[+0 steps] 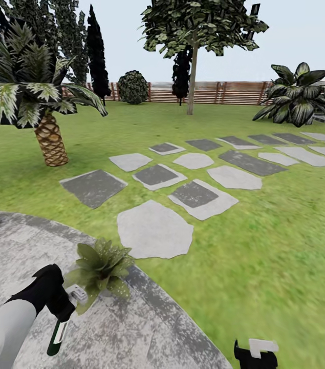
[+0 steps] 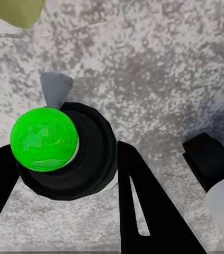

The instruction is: Pick up the pesticide atomizer in the garden and spray insectifuge to fully cover both potted plants in the garden.

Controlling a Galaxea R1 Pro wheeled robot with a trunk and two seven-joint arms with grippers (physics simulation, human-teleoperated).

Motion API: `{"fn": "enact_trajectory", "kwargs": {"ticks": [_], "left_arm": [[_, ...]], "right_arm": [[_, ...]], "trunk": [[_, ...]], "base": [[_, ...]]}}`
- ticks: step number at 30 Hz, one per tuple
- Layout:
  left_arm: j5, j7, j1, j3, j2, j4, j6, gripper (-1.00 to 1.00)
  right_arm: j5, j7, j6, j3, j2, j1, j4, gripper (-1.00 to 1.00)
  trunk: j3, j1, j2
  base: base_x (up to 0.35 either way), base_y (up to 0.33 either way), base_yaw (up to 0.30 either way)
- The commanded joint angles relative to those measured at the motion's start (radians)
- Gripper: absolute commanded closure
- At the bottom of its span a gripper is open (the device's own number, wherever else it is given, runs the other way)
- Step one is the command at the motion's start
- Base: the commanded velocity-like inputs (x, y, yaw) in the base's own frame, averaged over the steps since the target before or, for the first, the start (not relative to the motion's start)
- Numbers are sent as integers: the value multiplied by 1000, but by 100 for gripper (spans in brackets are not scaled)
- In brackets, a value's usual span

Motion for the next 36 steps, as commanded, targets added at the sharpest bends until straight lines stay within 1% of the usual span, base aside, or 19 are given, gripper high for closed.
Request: {"fn": "enact_trajectory", "kwargs": {"ticks": [1, 5, 7, 10, 12, 14, 15, 16, 17, 19, 22, 24, 26, 27, 28, 29, 30, 32, 36], "left_arm": [[-7, -7, -1, 6, 2, -1, 7, 100], [-7, -4, 0, 5, 2, -1, 8, 100], [-7, 12, 0, 4, 0, -1, 9, 100], [-6, 60, -1, 6, -4, -1, 9, 100], [-2, 72, 0, 8, -6, -1, 9, 100], [26, 75, 0, 9, -6, -1, 9, 100], [50, 77, 0, 8, -6, -1, 9, 100], [66, 80, 0, 7, -5, -1, 8, 100], [85, 96, 4, 5, -4, 4, 7, 100], [106, 147, 30, 7, 0, 2, 5, 100], [143, 189, 45, 19, -1, 0, 5, 100], [151, 203, 51, 21, -1, 5, 5, 100], [156, 211, 71, 23, -3, 11, 2, 100], [170, 216, 90, 24, -4, 4, -16, 100], [193, 220, 98, 27, -4, 2, -47, 100], [212, 227, 101, 31, -4, 3, -69, 100], [239, 242, 103, 35, -3, 4, -96, 100], [272, 276, 106, 41, 0, 9, -122, 100], [285, 291, 108, 44, 6, 10, -135, 100]], "right_arm": [[10, -4, -3, -7, 0, -1, 1, -100], [11, -4, -3, -7, 0, -1, 1, -100], [12, -4, -3, -7, -2, -1, 1, -100], [12, -3, -3, -6, -2, -1, 1, -100], [12, -3, -3, -6, -2, -1, 1, -100], [12, -3, -3, -6, -2, -1, 1, -100], [12, -2, -3, -6, -2, -1, 1, -100], [12, -2, -3, -6, -1, -1, 1, -100], [12, -2, -3, -6, -1, -1, 1, -100], [12, -2, -3, -6, -1, -1, 1, -100], [12, -2, -3, -7, -1, -1, 1, -100], [11, -3, -3, -7, -1, -1, 0, -100], [12, -4, -3, -7, -1, -1, 1, -100], [12, -4, -3, -6, -1, -1, 1, -100], [12, -4, -3, -7, -1, -1, 1, -100], [12, -4, -3, -7, -1, -1, 1, -100], [12, -4, -3, -7, -1, -1, 1, -100], [11, -4, -3, -7, -1, -1, 1, -100], [10, -5, -3, -7, -1, -1, 0, -100]], "trunk": [[-1, -1, 0], [-1, -1, 0], [-1, -1, 0], [-1, -1, 0], [-1, -1, 0], [-1, -1, 0], [-1, -1, 0], [-1, -1, 0], [-1, -1, 0], [-1, -1, 0], [-1, -1, 0], [-1, -1, 0], [-1, -1, 0], [-1, -1, 0], [-1, -1, 0], [-1, -1, 0], [-1, -1, 0], [-1, -1, 0], [-3, -1, 0]], "base": [[-312, 128, -21], [-236, 218, -5], [-65, 285, -1], [52, 275, 0], [37, 103, 0], [9, 25, 0], [4, 10, 0], [2, 6, 0], [1, 3, 0], [0, 1, 0], [0, 0, 0], [0, 0, 0], [0, 0, 0], [0, 0, 0], [0, 0, 0], [0, 0, 0], [0, 0, 0], [0, 0, 6], [0, 0, 38]]}}
